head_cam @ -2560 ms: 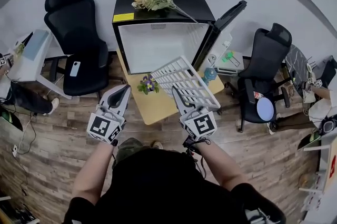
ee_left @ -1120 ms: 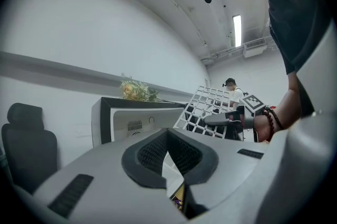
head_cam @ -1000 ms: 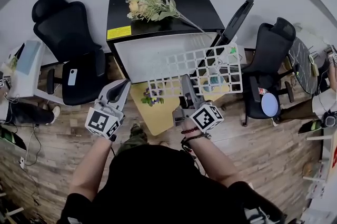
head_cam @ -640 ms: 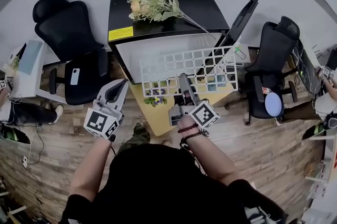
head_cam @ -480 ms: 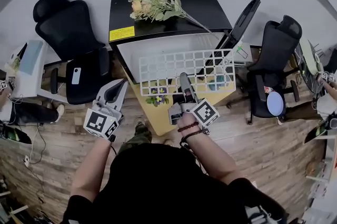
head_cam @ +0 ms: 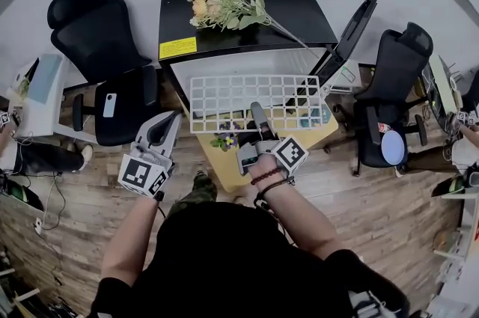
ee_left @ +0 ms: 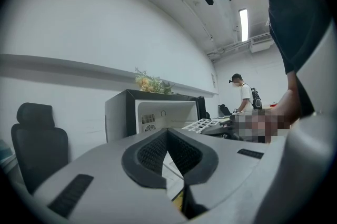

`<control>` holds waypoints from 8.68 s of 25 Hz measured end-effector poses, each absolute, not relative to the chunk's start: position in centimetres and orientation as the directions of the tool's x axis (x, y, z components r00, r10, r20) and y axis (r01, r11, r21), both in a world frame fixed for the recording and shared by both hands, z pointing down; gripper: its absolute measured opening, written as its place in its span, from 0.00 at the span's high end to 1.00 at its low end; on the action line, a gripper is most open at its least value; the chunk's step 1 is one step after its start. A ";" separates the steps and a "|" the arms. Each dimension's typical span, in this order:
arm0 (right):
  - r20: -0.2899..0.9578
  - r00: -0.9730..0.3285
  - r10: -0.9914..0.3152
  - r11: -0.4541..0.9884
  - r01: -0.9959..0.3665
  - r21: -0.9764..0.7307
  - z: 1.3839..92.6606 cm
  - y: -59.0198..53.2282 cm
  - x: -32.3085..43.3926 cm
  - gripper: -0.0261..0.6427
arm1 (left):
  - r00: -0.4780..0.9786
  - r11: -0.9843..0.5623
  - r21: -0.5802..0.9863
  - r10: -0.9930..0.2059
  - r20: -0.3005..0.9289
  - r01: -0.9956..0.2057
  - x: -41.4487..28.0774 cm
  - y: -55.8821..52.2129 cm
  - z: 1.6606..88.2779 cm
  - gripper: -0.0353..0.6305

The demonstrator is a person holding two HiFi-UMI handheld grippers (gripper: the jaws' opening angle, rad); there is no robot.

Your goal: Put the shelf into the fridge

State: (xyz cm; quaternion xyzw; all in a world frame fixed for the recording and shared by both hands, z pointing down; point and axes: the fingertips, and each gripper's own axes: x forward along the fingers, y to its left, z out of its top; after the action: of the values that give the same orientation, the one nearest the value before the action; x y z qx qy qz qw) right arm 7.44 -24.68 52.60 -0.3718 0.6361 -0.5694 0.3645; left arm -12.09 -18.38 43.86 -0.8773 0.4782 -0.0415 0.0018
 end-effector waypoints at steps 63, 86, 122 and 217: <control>-0.016 -0.697 -0.717 0.005 0.018 -1.000 52.8 -28.9 5.1 0.90 | 0.551 -0.552 -0.008 -0.833 0.058 -0.834 -12.1 -18.2 45.3 0.92; -0.034 -0.716 -0.697 0.037 0.012 -0.999 53.0 -30.5 4.7 0.90 | 0.553 -0.555 -0.026 -0.831 0.062 -0.832 -11.5 -19.2 45.6 0.92; 0.009 -0.709 -0.705 0.043 -0.055 -0.998 52.6 -36.0 3.1 0.90 | 0.543 -0.544 -0.003 -0.838 0.056 -0.839 -12.3 -21.0 46.0 0.92; 0.166 -0.674 -0.720 0.672 -0.737 -0.078 46.4 -23.9 6.0 0.88 | 0.603 -0.602 0.018 -0.798 0.012 -0.798 -9.2 -19.6 44.4 0.92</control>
State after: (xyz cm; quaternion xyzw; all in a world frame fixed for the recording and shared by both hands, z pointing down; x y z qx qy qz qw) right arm 6.01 -23.88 46.41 -0.3991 0.9123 -0.0692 -0.0606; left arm -9.17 -19.56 44.35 -0.8951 0.4458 -0.0014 -0.0107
